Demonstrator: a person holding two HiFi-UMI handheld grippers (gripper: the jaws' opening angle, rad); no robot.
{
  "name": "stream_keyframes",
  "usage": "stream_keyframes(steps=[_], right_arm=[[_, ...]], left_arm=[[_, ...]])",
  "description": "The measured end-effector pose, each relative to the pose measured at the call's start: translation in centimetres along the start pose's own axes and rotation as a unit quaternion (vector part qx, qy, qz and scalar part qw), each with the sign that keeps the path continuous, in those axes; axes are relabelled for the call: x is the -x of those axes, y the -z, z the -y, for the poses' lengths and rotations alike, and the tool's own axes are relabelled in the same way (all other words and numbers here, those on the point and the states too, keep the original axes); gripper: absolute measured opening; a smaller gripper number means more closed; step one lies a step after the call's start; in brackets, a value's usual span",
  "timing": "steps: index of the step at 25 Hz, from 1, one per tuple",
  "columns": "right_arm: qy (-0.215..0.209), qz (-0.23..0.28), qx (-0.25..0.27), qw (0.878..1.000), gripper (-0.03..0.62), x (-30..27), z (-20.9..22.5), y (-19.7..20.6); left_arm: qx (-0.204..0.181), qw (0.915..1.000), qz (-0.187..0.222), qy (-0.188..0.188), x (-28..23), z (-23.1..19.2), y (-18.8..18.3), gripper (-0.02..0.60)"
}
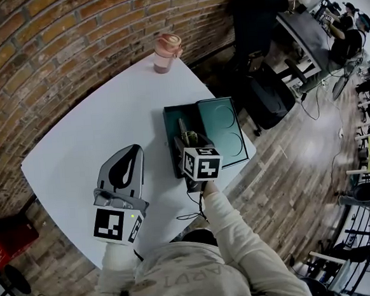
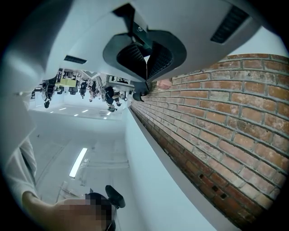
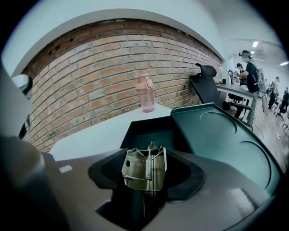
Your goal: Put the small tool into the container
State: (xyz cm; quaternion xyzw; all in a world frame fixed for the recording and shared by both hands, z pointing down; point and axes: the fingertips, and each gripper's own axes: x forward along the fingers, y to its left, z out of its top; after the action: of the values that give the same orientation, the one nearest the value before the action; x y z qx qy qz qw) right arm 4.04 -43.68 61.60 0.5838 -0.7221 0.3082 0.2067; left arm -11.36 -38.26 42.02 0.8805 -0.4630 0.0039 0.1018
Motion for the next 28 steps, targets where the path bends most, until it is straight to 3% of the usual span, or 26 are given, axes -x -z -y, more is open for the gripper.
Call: stream_keyframes(steps=[21, 24, 28], right_arm=[[-0.059, 0.042, -0.028, 0.997, 0.25, 3.1, -0.7, -1.2], [-0.066, 0.049, -0.027, 0.996, 0.185, 3.8, -0.7, -1.2], [-0.068, 0.063, -0.013, 0.996, 0.041, 5.0, -0.8, -1.5]], left_arm=[[-0.015, 0.9999, 0.004, -0.004, -0.1, 2.4, -0.9, 0.011], [-0.02, 0.9998, 0.005, -0.005, 0.2, 3.1, -1.1, 0.011], [-0.026, 0.9996, 0.007, -0.007, 0.7, 3.8, -1.3, 0.011]])
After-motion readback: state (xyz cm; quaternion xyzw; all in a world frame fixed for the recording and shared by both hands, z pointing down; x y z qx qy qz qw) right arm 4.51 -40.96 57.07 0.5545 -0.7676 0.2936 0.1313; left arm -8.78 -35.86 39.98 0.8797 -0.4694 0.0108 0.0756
